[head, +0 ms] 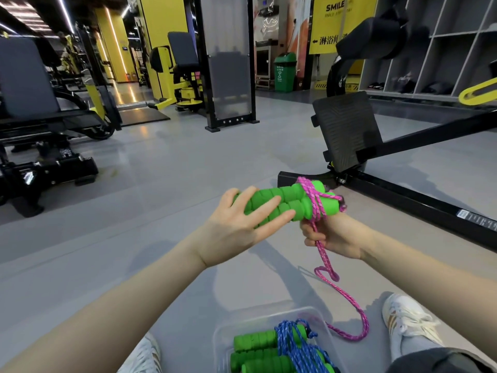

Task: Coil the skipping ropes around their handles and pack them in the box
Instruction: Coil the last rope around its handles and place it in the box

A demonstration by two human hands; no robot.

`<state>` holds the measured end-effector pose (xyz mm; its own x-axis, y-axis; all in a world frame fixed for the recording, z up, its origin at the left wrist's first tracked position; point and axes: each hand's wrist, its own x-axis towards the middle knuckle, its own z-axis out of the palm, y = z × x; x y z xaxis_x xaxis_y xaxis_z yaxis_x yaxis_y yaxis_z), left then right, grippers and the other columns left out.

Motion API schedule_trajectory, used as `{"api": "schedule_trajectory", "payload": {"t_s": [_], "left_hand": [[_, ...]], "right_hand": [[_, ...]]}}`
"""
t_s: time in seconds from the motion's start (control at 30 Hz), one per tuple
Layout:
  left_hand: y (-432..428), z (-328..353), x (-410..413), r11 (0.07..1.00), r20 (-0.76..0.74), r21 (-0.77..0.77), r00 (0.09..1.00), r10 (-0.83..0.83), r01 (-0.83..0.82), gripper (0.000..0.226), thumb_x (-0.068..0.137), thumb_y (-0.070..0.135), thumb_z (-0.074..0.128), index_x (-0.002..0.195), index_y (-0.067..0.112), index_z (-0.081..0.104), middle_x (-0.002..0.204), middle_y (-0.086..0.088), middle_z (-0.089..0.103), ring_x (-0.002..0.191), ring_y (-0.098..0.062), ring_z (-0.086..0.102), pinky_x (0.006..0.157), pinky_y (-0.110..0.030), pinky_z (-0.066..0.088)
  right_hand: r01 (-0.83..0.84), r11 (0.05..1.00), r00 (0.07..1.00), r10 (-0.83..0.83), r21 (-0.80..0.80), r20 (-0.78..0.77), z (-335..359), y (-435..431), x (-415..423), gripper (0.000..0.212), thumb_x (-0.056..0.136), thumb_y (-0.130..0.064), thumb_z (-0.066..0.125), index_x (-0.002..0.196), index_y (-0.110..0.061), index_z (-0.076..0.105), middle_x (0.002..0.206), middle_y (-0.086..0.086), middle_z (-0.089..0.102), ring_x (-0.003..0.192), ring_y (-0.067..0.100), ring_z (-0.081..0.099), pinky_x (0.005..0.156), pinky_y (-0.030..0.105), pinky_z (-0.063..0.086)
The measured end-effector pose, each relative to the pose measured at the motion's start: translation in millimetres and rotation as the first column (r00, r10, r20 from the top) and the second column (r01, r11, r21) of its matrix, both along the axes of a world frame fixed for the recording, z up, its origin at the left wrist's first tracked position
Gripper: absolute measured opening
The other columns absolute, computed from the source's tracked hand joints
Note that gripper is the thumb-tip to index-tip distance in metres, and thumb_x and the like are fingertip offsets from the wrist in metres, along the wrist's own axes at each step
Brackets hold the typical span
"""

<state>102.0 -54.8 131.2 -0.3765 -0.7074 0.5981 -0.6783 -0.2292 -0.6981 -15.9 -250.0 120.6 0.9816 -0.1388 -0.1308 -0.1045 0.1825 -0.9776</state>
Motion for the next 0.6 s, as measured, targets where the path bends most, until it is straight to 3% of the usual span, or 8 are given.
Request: {"api": "schedule_trajectory", "payload": {"t_s": [0.1,0.17,0.27,0.33,0.43,0.53,0.6], "left_hand": [[4,-6,5,0.997,0.016,0.044,0.998,0.066,-0.067,0.039,0.097,0.005,0.036,0.13,0.02,0.05,0.116,-0.009,0.065,0.088,-0.037,0.062,0.07,-0.04,0.046],[7,-9,15,0.994,0.028,0.045,0.995,0.099,-0.1,0.036,0.097,0.003,0.038,0.126,0.018,0.053,0.112,-0.009,0.066,0.086,-0.037,0.062,0.068,-0.04,0.047],[16,-18,31,0.982,0.08,0.109,0.986,0.145,-0.153,0.039,0.095,0.004,0.035,0.128,0.017,0.051,0.112,-0.008,0.066,0.086,-0.037,0.061,0.069,-0.04,0.046],[24,-26,37,0.971,0.101,0.172,0.983,0.152,-0.168,0.043,0.094,0.006,0.031,0.133,0.016,0.046,0.117,-0.009,0.062,0.088,-0.038,0.059,0.068,-0.04,0.046],[26,-33,34,0.969,0.056,0.225,0.994,0.09,-0.1,0.046,0.093,0.005,0.037,0.137,0.015,0.041,0.123,-0.013,0.05,0.088,-0.04,0.058,0.067,-0.041,0.046],[20,-35,22,0.972,0.041,0.234,0.999,-0.031,0.021,0.042,0.097,0.005,0.039,0.137,0.016,0.042,0.125,-0.01,0.046,0.093,-0.039,0.057,0.072,-0.043,0.043],[14,-35,8,0.971,0.041,0.226,0.995,-0.093,0.082,0.04,0.098,0.009,0.039,0.136,0.019,0.043,0.127,-0.006,0.048,0.097,-0.038,0.054,0.075,-0.043,0.041]], "right_hand": [[0.007,0.991,0.992,-0.024,-0.136,-0.124,-4,9,1,0.026,0.1,-0.021,0.032,0.093,-0.009,0.054,0.059,0.004,0.045,0.038,0.01,0.03,0.049,0.025,0.034],[-0.099,0.974,0.975,0.054,-0.203,-0.214,2,15,-2,0.028,0.1,-0.025,0.033,0.102,-0.009,0.056,0.06,0.004,0.048,0.039,0.012,0.035,0.051,0.027,0.041],[-0.252,0.889,0.952,0.157,-0.382,-0.263,17,21,-7,0.025,0.099,-0.024,0.039,0.096,-0.009,0.058,0.053,0.002,0.043,0.039,0.012,0.035,0.052,0.026,0.046],[-0.215,0.814,0.971,0.117,-0.539,-0.21,25,23,-6,0.026,0.097,-0.027,0.046,0.083,-0.011,0.061,0.051,-0.002,0.036,0.04,0.009,0.031,0.048,0.022,0.04],[-0.02,0.678,1.0,0.015,-0.735,-0.013,36,21,0,0.04,0.093,-0.034,0.053,0.059,-0.013,0.057,0.047,-0.007,0.039,0.041,0.006,0.028,0.044,0.018,0.027],[0.141,0.55,0.979,0.044,-0.823,0.197,38,11,8,0.05,0.093,-0.032,0.055,0.051,-0.008,0.041,0.05,0.003,0.032,0.043,0.005,0.029,0.049,0.023,0.026],[0.186,0.522,0.968,0.047,-0.832,0.246,39,5,11,0.048,0.092,-0.031,0.056,0.05,-0.008,0.048,0.046,0.0,0.035,0.04,0.004,0.033,0.047,0.017,0.027]]}}
